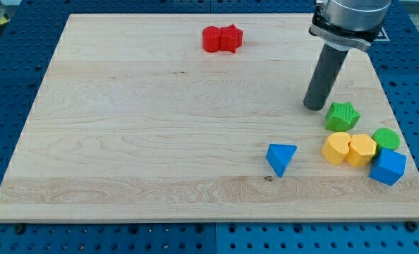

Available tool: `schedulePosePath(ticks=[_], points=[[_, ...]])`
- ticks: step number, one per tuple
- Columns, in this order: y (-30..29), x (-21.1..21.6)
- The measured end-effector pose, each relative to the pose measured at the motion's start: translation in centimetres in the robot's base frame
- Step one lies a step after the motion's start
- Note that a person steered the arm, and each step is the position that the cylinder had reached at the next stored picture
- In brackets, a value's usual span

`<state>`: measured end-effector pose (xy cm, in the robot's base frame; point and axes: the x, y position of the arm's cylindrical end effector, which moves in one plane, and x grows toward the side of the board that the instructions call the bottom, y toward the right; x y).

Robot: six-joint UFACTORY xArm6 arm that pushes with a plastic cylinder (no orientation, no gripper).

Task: Move the green star above the yellow hexagon

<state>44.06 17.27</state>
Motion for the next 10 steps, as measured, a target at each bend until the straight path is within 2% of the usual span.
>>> schedulePosePath(ticks=[4,5,6,8,10], points=[[2.0,4.1],[2.1,4.0],[1.3,0.9],[4.7,0.6],[4.7,0.8]])
